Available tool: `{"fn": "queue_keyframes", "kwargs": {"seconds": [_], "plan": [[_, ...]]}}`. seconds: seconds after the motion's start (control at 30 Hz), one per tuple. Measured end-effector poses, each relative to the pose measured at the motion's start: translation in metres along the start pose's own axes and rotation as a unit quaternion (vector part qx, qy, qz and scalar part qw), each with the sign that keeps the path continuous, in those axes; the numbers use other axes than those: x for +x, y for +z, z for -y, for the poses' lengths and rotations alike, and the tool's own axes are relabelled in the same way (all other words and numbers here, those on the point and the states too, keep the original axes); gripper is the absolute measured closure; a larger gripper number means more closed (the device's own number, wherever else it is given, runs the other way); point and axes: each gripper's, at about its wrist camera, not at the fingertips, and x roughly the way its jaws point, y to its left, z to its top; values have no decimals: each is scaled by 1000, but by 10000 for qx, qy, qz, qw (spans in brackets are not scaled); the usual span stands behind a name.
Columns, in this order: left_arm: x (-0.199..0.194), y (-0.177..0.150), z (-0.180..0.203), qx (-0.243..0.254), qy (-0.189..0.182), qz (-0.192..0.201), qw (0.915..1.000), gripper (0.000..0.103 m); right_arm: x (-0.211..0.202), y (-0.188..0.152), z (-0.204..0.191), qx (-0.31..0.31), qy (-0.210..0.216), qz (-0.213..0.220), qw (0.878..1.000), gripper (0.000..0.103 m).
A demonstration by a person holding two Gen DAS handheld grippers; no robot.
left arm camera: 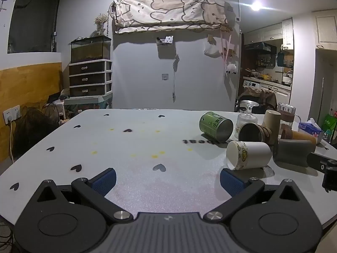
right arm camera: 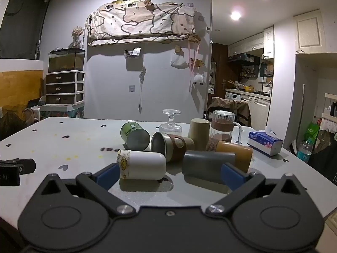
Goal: Flip cup upright
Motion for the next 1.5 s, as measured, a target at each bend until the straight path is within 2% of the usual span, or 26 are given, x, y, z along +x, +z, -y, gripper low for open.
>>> {"fn": "queue_keyframes", "kwargs": {"seconds": [1.5], "plan": [[0, 0, 0, 16, 11, -11, 10000, 0, -1, 0, -1, -63, -4, -43, 10000, 0]]}}
